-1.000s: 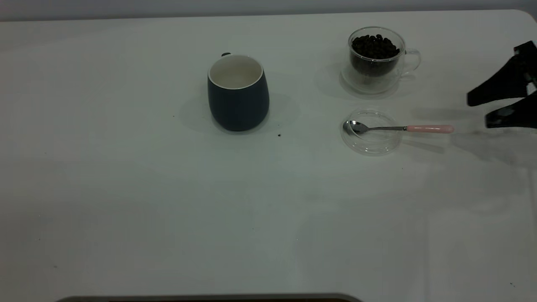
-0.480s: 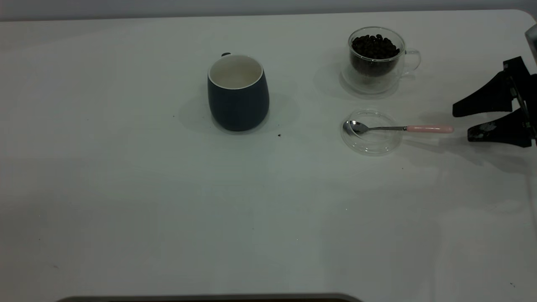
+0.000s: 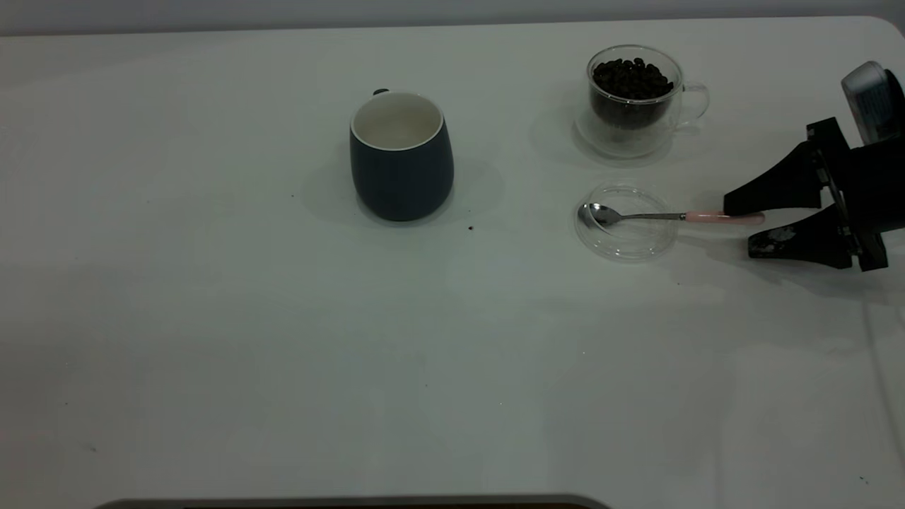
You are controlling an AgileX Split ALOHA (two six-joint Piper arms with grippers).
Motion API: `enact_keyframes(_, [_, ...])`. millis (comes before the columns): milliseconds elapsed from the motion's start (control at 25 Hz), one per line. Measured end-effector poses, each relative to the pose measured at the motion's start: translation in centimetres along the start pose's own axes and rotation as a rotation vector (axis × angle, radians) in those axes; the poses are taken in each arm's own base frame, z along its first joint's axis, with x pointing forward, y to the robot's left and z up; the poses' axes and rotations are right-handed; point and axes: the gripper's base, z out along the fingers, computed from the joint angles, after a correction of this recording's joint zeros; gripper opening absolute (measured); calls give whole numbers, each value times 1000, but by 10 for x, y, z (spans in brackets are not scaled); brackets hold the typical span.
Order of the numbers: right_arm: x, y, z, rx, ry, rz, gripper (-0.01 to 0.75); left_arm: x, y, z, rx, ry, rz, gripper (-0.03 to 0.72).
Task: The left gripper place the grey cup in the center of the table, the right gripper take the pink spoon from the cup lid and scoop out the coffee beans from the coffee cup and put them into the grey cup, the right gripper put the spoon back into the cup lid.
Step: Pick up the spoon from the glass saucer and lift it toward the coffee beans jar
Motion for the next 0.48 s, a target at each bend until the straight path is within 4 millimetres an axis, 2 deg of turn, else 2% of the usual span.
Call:
enact_keyframes(280, [-4,2,2,-53,-60,29,579,0,0,0,0,0,0,586])
enact_keyframes(480, [1,-1,9,-61,-39,32,579,0,0,0,0,0,0,586])
